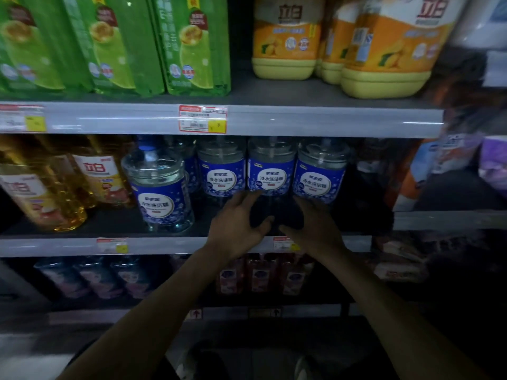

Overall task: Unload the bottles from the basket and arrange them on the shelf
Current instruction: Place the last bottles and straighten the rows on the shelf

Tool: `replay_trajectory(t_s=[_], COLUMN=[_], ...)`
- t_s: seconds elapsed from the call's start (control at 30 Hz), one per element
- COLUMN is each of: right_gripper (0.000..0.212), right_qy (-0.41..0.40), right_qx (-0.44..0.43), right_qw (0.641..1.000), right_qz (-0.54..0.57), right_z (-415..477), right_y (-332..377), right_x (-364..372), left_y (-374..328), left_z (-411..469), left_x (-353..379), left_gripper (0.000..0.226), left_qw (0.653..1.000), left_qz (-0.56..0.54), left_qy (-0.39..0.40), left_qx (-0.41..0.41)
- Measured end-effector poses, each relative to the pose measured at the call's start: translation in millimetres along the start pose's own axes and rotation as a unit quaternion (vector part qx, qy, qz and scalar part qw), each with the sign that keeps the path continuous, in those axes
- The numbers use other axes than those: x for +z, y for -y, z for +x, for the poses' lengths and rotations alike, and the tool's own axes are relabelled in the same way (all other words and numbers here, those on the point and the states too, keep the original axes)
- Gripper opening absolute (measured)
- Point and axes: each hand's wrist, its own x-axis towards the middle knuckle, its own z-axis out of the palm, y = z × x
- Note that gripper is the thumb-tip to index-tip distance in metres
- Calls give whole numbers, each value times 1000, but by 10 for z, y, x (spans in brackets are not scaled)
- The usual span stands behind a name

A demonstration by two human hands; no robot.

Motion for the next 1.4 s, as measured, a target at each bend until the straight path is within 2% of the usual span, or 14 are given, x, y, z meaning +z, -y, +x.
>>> replay_trajectory(t_s=[0.37, 0.6, 0.7, 0.8, 0.9, 0.97, 1.1, 1.27, 1.4], right_gripper=[81, 89, 86, 84, 88, 91, 87, 89, 90], right_qy=[-69, -137, -135, -135, -149, -163, -171, -180, -175], right_qx=[89, 109, 103, 98, 106, 116, 111, 127, 135], right_qw=[976, 941, 916, 896, 879, 870, 873, 878, 885], right_qz=[187, 288, 364, 410, 440, 450, 443, 424, 411], right_z=[175, 415, 482, 544, 603, 628, 606, 499, 391], right_y=[-611, -686, -682, -687, -671, -665, -665, -621, -597], right_x=[-111, -117, -119, -55, -34, -54, -95, -144, -217], left_y=[-522, -507, -497, -525, -584, -629, -689, -792, -889], left_z=[387, 579, 632, 644, 653, 650, 625, 515, 383], left_x=[700, 1006, 1075, 1122, 1136, 1130, 1137, 1042, 1001], left_gripper=[74, 80, 87, 88, 80, 80, 86, 78, 72], left_qw=[998, 999, 1000, 994, 964, 941, 922, 900, 897], left_qz=[38, 34, -4, -103, -257, -323, -374, -424, -431], left_qy=[20, 3, 17, 21, -6, -13, -4, 13, 18], left_qx=[35, 22, 13, -7, -61, -97, -103, -104, -92])
